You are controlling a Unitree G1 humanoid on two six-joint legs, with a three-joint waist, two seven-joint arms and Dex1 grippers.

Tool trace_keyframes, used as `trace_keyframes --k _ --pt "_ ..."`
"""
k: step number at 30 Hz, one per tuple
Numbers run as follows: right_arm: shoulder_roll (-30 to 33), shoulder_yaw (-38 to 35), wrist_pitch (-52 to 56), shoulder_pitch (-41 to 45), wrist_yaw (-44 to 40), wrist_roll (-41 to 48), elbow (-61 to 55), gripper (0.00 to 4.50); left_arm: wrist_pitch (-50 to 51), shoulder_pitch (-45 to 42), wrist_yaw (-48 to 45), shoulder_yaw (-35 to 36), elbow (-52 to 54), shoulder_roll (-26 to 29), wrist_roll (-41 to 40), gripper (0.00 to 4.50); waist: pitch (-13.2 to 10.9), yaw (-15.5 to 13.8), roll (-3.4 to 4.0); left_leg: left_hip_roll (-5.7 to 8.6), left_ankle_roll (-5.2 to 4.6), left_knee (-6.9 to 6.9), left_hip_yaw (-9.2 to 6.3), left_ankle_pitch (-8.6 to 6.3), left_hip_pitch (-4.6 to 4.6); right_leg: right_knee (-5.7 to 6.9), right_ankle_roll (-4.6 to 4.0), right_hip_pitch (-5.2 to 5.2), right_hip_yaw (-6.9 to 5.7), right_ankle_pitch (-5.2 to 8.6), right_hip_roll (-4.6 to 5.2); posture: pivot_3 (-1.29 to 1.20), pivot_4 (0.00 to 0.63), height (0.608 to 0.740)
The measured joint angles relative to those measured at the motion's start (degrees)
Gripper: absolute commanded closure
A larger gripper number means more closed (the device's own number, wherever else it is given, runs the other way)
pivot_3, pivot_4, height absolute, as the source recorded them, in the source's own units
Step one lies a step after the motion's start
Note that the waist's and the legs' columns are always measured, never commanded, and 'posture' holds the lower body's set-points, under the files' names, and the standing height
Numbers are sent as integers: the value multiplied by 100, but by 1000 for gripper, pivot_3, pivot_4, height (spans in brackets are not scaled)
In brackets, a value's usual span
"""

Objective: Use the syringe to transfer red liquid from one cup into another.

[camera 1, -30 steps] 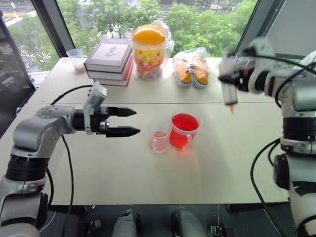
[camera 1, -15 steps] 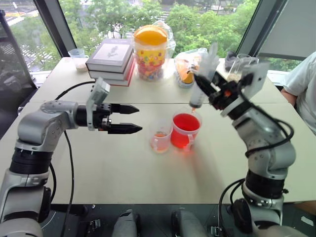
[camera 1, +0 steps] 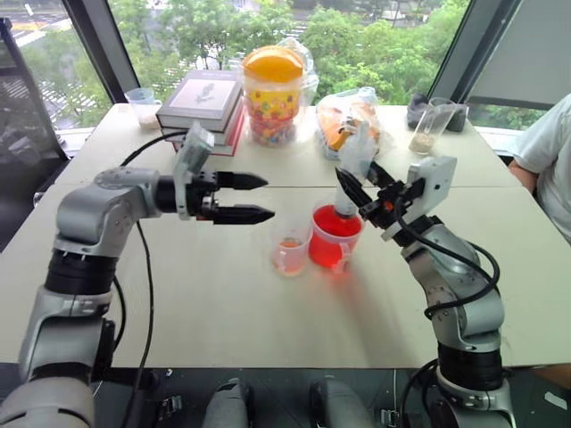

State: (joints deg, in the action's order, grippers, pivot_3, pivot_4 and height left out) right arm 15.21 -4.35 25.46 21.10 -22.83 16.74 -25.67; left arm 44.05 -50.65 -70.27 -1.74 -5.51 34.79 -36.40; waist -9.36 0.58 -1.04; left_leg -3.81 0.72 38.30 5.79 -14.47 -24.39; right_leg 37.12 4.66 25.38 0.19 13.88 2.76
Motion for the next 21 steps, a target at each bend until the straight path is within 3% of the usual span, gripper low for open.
trace_keyframes --k 10,21 --pt "162 232 1 -45 -3 -18 -12 3107 -74 -1069 160 -429 -761 -1194 219 0 0 34 0 1 0 -2 -8 0 2 1 0 0 3 0 -8 0 150 740" --pt "210 273 4 -85 94 -22 -32 3107 -250 -1299 -62 -441 -1117 -1379 422 0 0 26 0 1 0 -2 -9 0 2 -1 0 0 4 0 -7 0 150 740"
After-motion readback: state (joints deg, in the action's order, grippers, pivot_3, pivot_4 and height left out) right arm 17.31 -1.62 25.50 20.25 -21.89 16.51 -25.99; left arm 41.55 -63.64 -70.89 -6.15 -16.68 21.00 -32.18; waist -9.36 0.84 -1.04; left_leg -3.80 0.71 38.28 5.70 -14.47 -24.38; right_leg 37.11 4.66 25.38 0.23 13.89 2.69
